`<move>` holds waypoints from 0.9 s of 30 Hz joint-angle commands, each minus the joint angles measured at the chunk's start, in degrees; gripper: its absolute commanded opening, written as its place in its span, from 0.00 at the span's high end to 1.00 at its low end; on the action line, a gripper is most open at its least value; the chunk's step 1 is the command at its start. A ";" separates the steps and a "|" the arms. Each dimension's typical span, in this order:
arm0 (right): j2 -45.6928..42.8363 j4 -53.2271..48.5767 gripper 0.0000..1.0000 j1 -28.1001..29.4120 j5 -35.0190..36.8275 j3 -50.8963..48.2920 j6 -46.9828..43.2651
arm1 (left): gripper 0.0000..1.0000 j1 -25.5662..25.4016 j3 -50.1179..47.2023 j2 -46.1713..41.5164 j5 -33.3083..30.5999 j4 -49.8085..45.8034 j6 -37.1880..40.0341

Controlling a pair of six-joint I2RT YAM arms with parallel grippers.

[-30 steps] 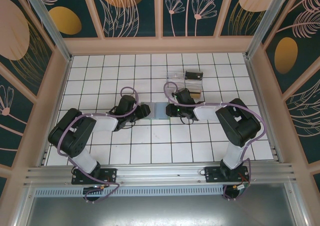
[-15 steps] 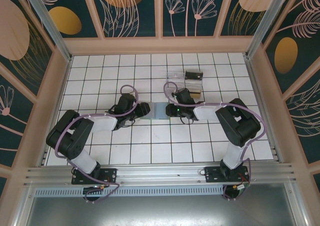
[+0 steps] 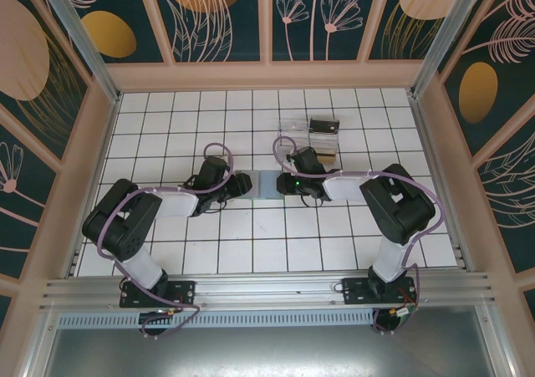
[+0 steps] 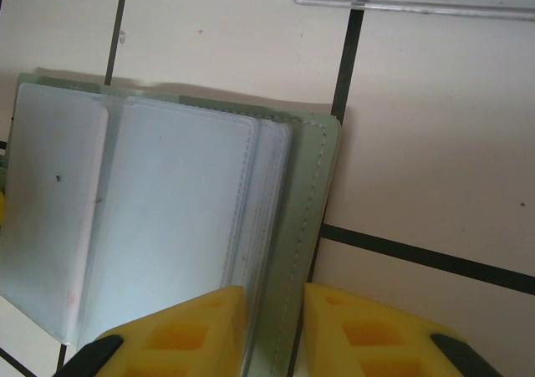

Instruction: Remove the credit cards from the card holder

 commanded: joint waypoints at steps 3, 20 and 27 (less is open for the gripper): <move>1.48 -0.99 0.73 0.89 -0.79 1.02 0.01 | 0.52 -0.65 1.33 1.68 2.13 0.70 0.28; 1.91 -0.90 0.73 0.94 -0.88 0.87 0.19 | 0.31 -1.38 1.94 2.34 4.80 1.82 0.50; 1.95 -0.76 0.73 0.93 -0.94 0.71 0.36 | 0.31 -1.38 1.24 -0.54 6.83 3.92 -0.03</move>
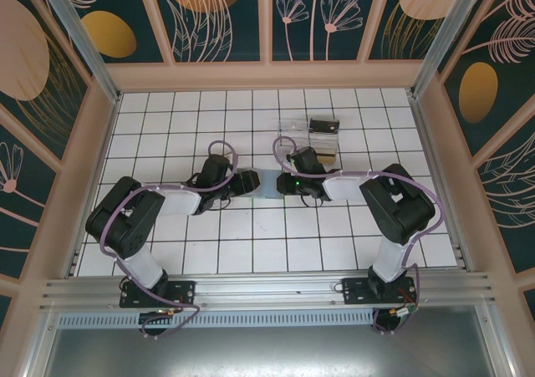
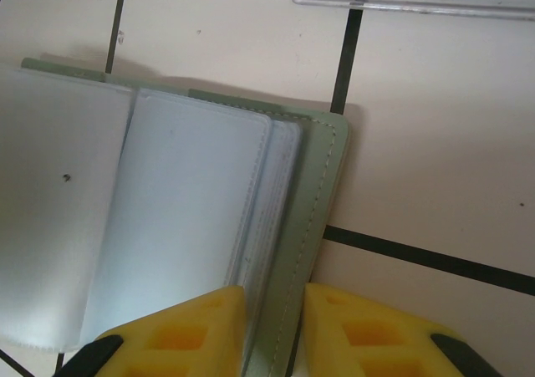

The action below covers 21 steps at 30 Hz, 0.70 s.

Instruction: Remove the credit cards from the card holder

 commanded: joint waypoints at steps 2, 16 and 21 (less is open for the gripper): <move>1.88 -0.76 0.73 0.95 -0.90 0.69 0.43 | 0.32 -0.66 -0.40 -2.24 3.90 2.09 -0.06; 1.99 -0.81 0.73 0.86 -0.73 0.59 0.45 | 0.02 -0.66 -0.05 -3.67 2.88 0.24 1.39; 0.67 -0.93 0.73 0.90 0.80 0.12 0.80 | 0.01 -0.65 0.21 -4.68 -1.59 -3.23 2.20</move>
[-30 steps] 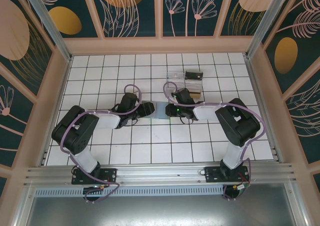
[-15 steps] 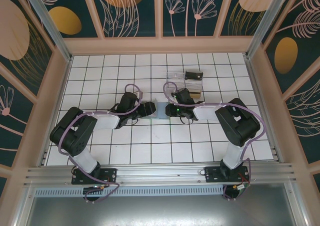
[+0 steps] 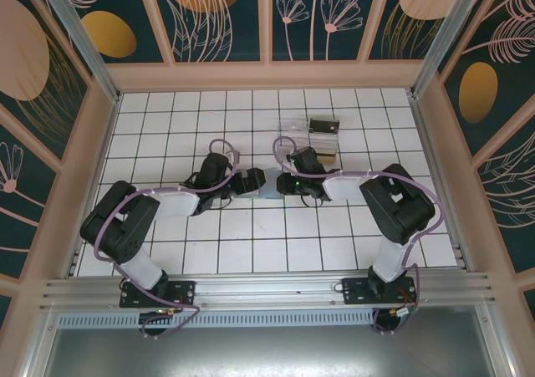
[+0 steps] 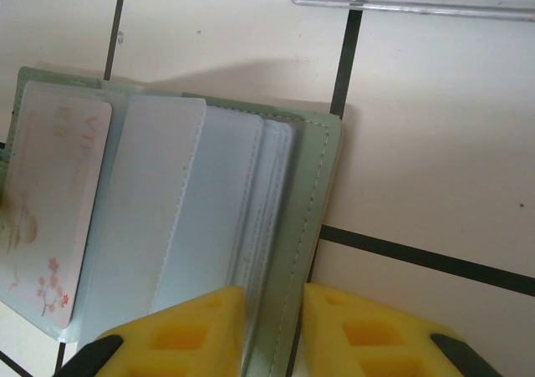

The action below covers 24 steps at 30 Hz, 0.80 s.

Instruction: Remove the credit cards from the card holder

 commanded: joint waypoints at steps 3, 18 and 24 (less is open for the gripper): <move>-0.53 -1.31 0.72 0.86 1.29 0.33 0.67 | 0.01 -0.31 0.83 -2.43 -5.93 -5.24 2.66; -5.13 -2.02 0.71 1.49 -1.38 5.85 4.61 | 0.50 1.72 0.76 0.09 -8.37 -2.79 4.95; 0.04 0.25 0.76 1.83 -8.28 9.46 8.31 | 0.73 2.24 0.92 1.78 -8.90 -2.39 5.68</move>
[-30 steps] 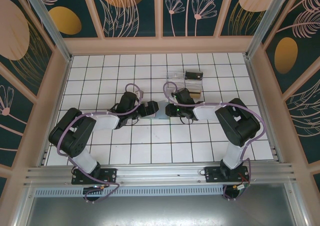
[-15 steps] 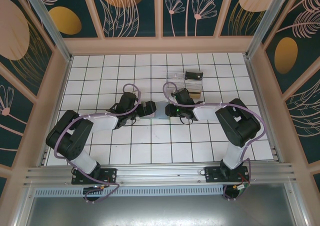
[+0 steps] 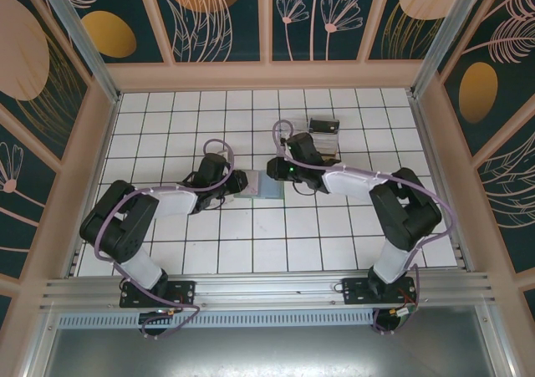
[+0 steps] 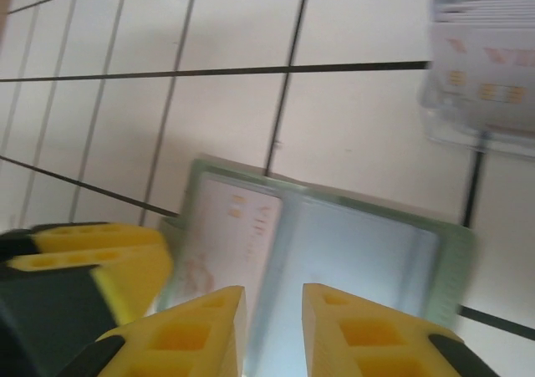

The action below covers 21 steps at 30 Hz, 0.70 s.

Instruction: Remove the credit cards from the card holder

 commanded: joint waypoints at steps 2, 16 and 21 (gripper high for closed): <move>4.15 2.62 0.79 0.48 -7.04 2.71 4.34 | 0.77 0.62 0.94 1.42 -0.73 1.39 1.51; 11.12 4.46 0.82 0.49 -13.59 4.03 10.47 | 0.85 0.71 -0.75 4.55 -0.80 2.64 0.73; 12.17 3.54 0.80 0.37 -13.23 4.34 11.02 | 0.88 0.70 -1.08 4.60 -1.34 2.09 0.47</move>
